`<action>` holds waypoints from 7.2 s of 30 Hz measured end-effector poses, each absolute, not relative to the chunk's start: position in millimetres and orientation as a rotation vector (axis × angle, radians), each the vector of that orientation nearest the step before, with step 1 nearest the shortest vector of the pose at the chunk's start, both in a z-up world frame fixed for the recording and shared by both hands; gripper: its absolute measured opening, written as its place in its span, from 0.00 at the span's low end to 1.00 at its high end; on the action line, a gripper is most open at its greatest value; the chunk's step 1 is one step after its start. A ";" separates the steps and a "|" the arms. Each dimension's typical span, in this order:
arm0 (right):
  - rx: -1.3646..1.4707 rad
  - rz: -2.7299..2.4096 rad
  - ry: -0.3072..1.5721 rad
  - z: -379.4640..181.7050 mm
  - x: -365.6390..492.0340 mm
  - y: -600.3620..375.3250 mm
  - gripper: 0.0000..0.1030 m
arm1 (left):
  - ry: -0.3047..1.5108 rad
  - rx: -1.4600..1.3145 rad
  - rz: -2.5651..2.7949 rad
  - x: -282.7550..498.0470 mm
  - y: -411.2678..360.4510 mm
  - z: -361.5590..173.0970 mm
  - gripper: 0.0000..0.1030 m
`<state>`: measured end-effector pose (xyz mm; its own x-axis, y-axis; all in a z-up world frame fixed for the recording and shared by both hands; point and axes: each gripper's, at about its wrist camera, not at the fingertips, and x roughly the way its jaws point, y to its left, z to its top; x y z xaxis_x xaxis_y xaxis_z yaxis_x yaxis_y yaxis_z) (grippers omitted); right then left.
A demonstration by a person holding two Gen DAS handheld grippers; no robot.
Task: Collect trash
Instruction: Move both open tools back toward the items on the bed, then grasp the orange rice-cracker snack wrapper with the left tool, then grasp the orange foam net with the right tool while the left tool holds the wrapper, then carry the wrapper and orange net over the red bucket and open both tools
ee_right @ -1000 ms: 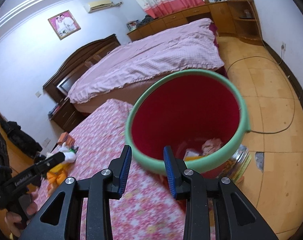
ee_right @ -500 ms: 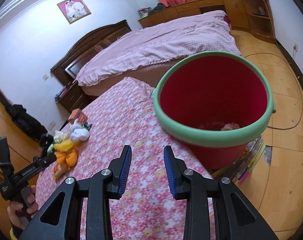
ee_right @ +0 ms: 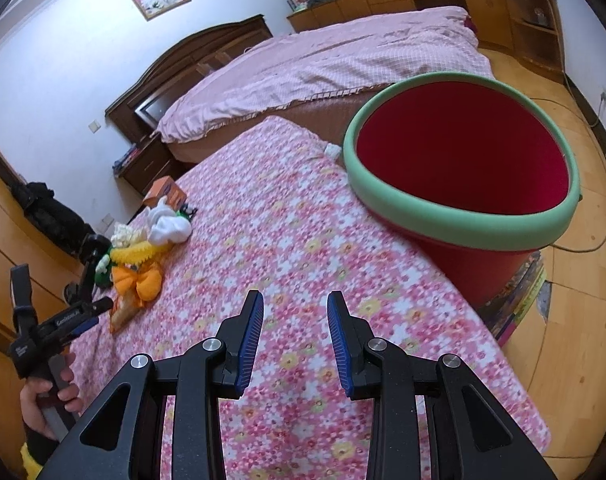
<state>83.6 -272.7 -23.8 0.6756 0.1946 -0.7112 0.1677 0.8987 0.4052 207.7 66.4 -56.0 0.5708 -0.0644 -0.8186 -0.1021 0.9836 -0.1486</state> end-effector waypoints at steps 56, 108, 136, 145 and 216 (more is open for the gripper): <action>0.548 0.012 0.849 -38.1 71.6 -290.0 0.33 | 1.023 -0.065 0.119 195.1 61.9 -68.6 0.60; 0.335 0.256 0.901 -3.8 139.2 -170.8 0.33 | 0.879 -0.217 0.041 186.3 106.5 -36.8 0.37; 0.227 0.267 0.924 -49.2 213.5 -81.6 0.33 | 0.783 -0.238 0.049 178.0 125.2 -46.4 0.37; 0.201 0.282 0.924 -56.2 222.9 -68.3 0.33 | 0.797 -0.266 0.067 180.4 130.8 -50.7 0.37; 0.639 -0.227 0.603 0.0 57.0 -404.5 0.17 | 0.899 -0.057 -0.690 195.2 -220.0 9.7 0.37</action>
